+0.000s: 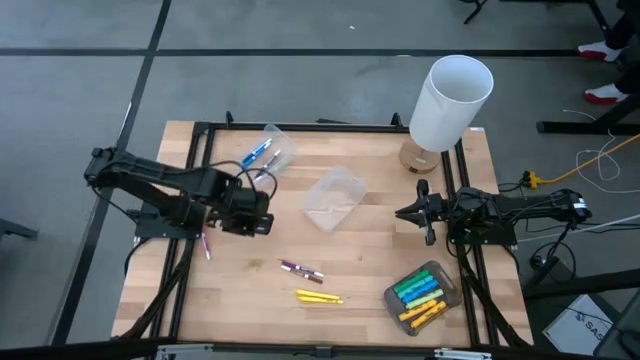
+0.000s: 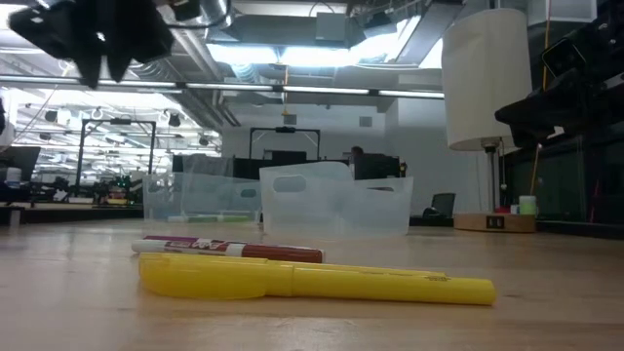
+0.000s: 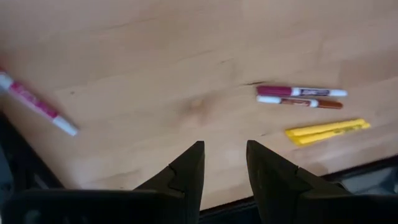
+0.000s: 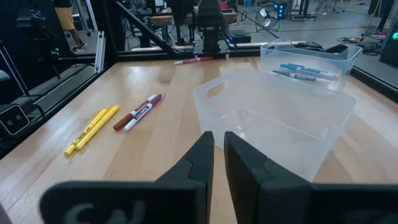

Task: Pick & Place Markers
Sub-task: Put the pink marker into the transparent bin

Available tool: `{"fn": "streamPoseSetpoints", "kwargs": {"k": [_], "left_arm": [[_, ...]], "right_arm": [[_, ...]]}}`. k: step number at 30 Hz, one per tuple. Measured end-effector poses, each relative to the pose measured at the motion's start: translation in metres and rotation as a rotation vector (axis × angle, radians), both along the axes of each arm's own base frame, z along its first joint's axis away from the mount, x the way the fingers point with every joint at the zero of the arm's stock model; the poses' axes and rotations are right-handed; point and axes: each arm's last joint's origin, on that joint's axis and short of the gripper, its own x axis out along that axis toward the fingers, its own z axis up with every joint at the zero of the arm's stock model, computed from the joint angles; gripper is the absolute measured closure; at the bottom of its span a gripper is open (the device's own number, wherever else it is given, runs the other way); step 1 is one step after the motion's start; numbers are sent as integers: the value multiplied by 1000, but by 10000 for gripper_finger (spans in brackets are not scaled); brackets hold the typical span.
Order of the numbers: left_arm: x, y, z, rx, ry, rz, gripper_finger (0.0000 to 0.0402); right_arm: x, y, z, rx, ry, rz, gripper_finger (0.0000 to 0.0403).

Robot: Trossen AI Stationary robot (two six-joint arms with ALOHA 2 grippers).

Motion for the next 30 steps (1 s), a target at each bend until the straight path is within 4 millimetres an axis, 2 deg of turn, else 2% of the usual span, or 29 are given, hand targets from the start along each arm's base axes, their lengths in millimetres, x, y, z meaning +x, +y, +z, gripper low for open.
{"fn": "streamPoseSetpoints", "kwargs": {"k": [9,17,21,30], "left_arm": [[-11,-34,-1,82,38,105,288],[-34,-57,-4,116,179,195,287],[-43,-63,-7,126,237,205,287],[-53,-63,-32,153,328,208,287]], "right_arm": [[0,0,0,0,0,0,363],[0,0,0,0,0,0,363],[0,0,0,0,0,0,363],[0,0,0,1,0,0,363]]}}
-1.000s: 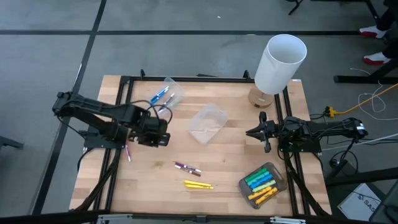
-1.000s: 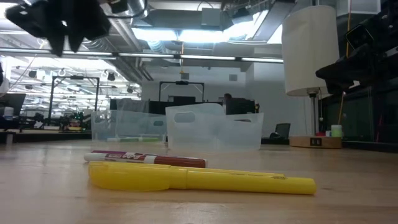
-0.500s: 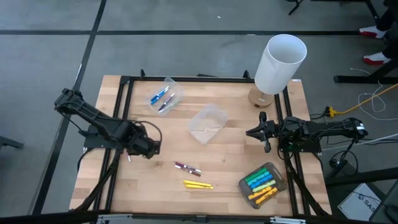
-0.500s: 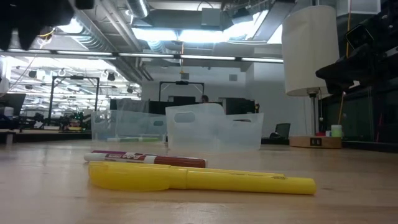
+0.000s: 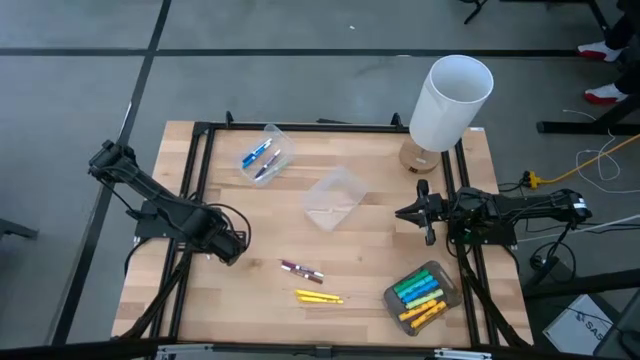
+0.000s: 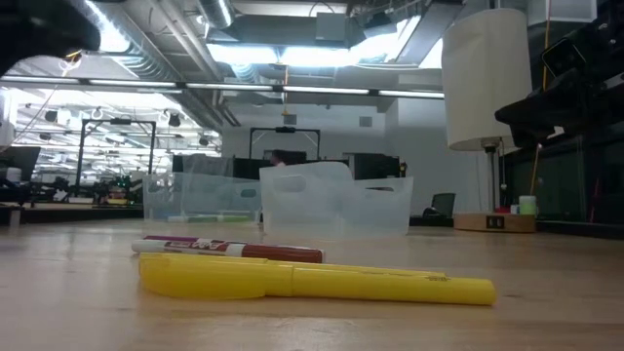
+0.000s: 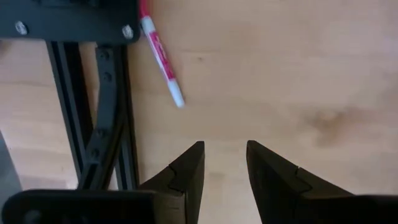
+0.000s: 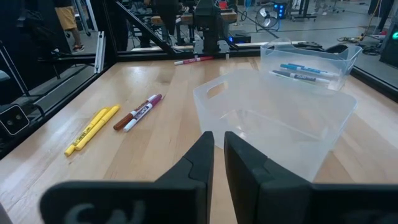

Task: Pick & Place Markers
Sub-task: Put the pink marker into the transparent bin

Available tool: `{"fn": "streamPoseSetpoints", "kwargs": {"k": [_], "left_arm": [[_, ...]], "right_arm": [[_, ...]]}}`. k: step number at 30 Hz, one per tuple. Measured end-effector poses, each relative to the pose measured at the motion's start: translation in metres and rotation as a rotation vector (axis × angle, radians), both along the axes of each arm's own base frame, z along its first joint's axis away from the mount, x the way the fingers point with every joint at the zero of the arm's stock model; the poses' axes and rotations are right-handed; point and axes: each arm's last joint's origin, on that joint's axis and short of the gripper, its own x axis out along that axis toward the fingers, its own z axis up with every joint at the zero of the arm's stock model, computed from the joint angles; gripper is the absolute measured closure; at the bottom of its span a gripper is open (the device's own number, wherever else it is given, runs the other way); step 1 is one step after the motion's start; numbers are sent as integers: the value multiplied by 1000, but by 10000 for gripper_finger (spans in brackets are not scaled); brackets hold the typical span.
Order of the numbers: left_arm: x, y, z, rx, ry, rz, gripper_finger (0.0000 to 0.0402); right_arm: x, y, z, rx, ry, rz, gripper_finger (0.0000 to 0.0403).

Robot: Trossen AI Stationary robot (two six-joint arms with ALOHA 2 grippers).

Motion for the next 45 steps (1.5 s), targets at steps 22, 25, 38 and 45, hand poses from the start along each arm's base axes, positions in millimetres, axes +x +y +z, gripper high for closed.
{"fn": "streamPoseSetpoints", "kwargs": {"k": [22,25,38,45], "left_arm": [[-20,1,-54,16,47,-27,287],[-23,4,-54,39,78,-27,287],[-33,10,-58,42,96,-19,225],[-41,14,-69,-6,56,-12,164]], "right_arm": [[0,0,0,1,0,0,363],[0,0,0,-1,0,0,363],[0,0,0,-1,0,0,363],[0,0,0,-1,0,0,363]]}}
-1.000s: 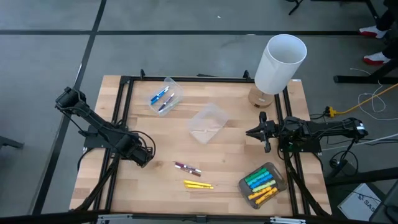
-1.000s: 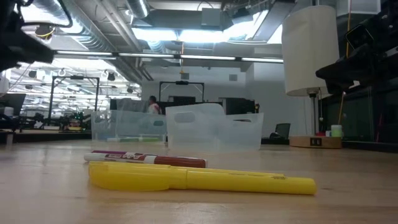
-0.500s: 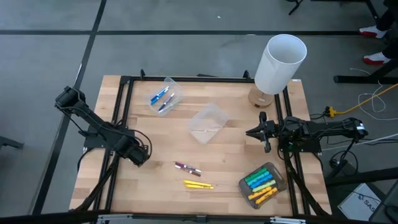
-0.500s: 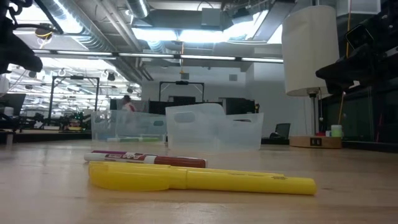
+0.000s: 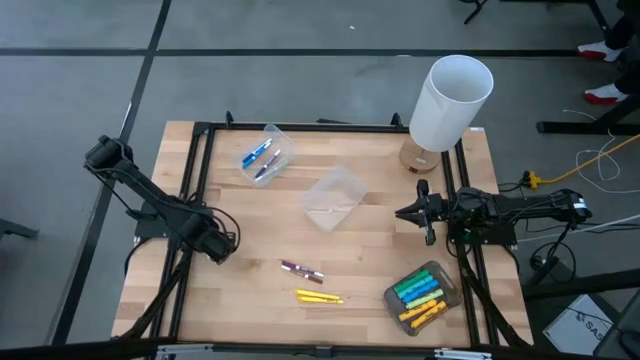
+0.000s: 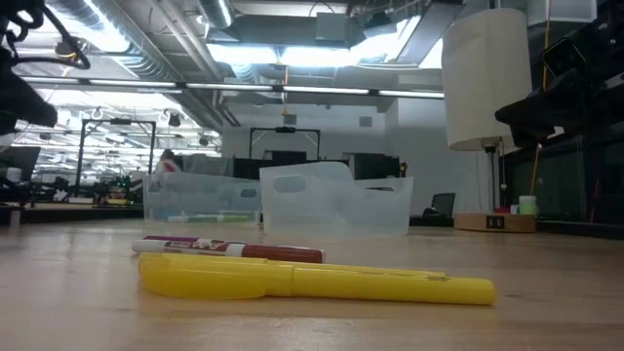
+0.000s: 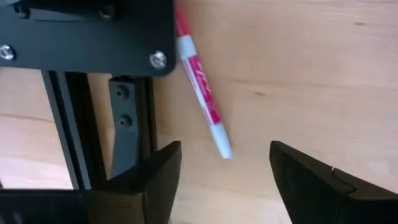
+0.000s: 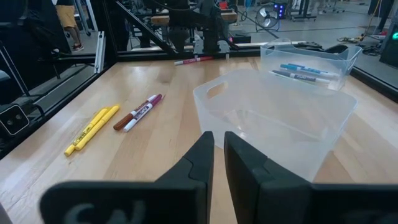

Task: Pick & Place Markers
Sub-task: Put the pink marker into the transparent bin

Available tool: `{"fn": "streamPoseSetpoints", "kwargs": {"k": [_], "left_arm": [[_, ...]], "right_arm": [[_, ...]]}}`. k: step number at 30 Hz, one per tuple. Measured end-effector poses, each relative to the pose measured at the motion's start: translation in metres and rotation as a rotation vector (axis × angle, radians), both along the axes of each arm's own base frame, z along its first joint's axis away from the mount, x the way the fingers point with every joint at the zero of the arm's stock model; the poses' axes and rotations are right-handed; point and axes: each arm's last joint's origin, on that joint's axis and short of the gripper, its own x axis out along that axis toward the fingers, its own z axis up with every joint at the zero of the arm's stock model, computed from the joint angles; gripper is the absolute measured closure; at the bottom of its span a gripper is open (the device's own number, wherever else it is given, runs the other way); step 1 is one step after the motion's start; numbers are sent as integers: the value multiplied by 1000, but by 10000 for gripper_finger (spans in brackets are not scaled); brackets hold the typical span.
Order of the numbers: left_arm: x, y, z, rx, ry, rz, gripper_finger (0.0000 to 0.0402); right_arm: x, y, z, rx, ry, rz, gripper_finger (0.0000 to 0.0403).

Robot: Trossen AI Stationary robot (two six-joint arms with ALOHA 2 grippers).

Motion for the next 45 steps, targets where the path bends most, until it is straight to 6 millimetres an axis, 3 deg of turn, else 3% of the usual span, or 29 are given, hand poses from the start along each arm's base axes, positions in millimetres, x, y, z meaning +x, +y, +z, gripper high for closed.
{"fn": "streamPoseSetpoints", "kwargs": {"k": [16,30,45], "left_arm": [[-13,9,-37,-31,-64,-3,161],[-16,12,-44,-41,-87,-2,192],[-14,11,-43,-67,-129,-15,297]], "right_arm": [[0,0,0,0,0,0,363],[0,0,0,0,0,0,363],[0,0,0,0,-1,0,363]]}}
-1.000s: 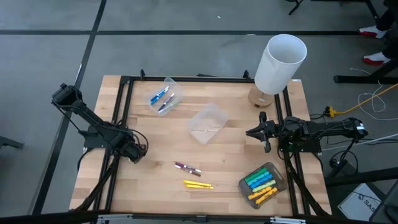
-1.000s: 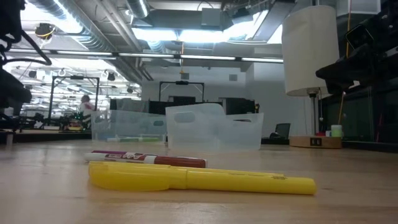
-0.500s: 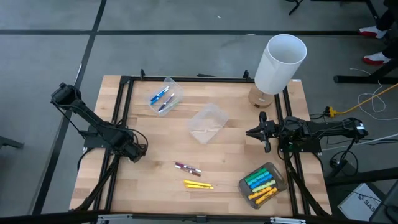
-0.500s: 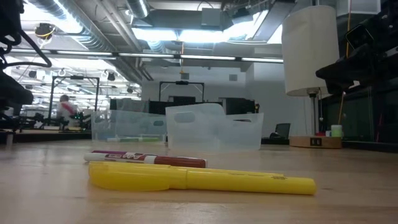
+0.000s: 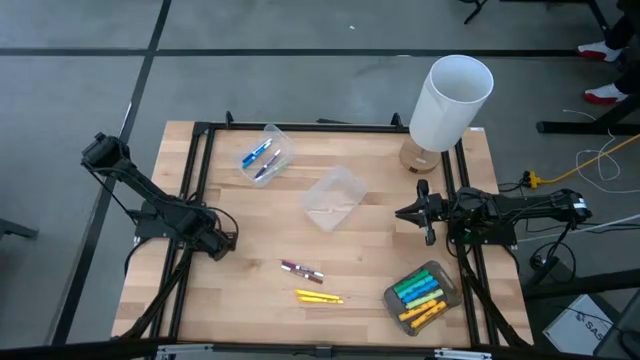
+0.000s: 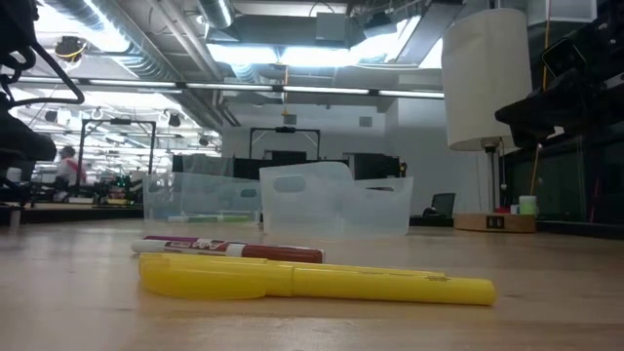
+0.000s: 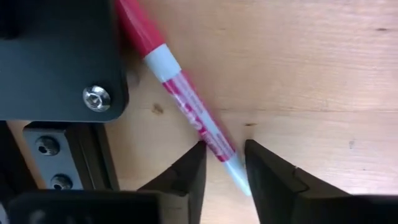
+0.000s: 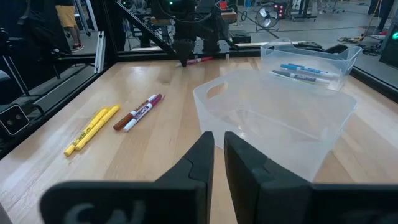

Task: Pick & Place Markers
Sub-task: Put the pink marker into the transparent bin

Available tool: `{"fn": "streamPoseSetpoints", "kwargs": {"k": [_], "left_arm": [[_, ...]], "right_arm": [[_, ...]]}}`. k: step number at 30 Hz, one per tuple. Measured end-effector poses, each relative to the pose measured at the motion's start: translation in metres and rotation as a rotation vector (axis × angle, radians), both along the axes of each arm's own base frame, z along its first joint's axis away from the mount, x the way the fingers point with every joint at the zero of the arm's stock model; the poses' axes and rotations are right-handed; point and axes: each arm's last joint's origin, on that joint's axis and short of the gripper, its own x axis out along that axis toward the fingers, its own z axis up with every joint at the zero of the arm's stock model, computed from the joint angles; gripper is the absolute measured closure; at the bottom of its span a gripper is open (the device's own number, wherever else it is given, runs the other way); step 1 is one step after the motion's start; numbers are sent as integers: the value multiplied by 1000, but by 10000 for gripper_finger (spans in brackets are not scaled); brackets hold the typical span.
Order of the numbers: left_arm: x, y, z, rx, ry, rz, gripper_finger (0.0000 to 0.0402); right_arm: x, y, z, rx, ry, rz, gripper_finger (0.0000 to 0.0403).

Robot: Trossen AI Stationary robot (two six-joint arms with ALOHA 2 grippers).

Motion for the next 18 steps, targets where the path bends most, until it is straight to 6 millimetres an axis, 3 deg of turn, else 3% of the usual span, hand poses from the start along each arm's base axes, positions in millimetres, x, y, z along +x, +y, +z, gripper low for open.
{"fn": "streamPoseSetpoints", "kwargs": {"k": [10,18], "left_arm": [[3,-3,2,-31,-13,-12,378],[6,-5,3,-56,-48,-24,385]], "right_arm": [[0,0,0,0,0,0,363],[0,0,0,0,0,0,363]]}}
